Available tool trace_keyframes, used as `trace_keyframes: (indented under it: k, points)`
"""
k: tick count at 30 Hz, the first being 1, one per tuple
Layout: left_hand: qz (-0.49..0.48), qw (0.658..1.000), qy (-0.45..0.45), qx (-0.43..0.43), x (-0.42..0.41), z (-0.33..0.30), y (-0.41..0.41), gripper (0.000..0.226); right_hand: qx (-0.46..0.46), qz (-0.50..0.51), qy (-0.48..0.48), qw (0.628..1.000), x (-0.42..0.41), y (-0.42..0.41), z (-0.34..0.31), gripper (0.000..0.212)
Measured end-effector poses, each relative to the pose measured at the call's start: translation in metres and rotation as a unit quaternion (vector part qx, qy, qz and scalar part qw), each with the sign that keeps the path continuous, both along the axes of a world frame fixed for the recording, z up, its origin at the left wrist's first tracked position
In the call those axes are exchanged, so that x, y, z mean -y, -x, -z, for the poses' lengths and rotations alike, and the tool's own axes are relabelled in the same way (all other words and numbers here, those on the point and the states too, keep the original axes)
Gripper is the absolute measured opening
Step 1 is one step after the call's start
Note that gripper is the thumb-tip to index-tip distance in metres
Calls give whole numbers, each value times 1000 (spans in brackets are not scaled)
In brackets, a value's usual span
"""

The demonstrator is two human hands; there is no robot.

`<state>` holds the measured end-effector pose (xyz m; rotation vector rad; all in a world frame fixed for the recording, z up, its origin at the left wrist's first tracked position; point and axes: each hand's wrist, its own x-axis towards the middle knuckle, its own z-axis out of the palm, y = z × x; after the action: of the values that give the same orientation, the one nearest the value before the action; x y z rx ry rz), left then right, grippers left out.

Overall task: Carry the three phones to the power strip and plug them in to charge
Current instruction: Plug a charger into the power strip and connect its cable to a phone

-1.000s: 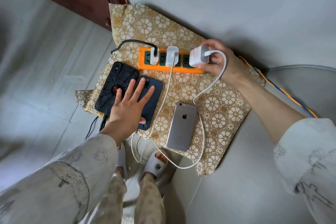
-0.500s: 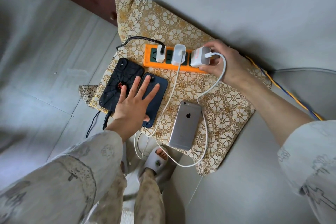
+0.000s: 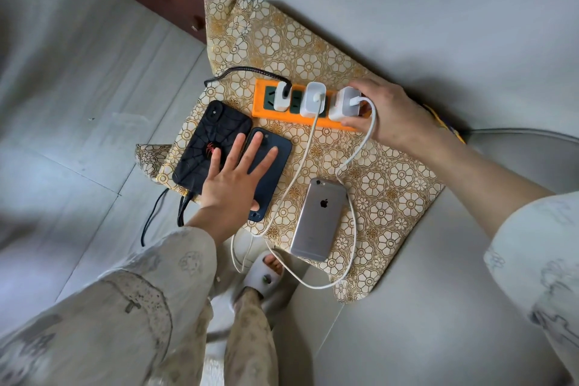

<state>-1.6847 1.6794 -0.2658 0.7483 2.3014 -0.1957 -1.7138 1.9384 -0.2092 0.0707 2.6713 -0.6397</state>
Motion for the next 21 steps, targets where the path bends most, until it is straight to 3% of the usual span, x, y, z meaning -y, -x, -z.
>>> trace_keyframes:
  k: [8, 15, 21]
  points:
    - [-1, 1000, 6, 8, -2, -4, 0, 108, 20, -23, -61, 998, 15, 5, -1, 50]
    - [0, 1000, 1, 10, -2, -6, 1, 107, 9, 14, -36, 999, 18, 1, 1, 54]
    - [-3, 1000, -11, 2, -1, -3, 2, 106, -18, 129, 53, 990, 26, -37, 13, 65]
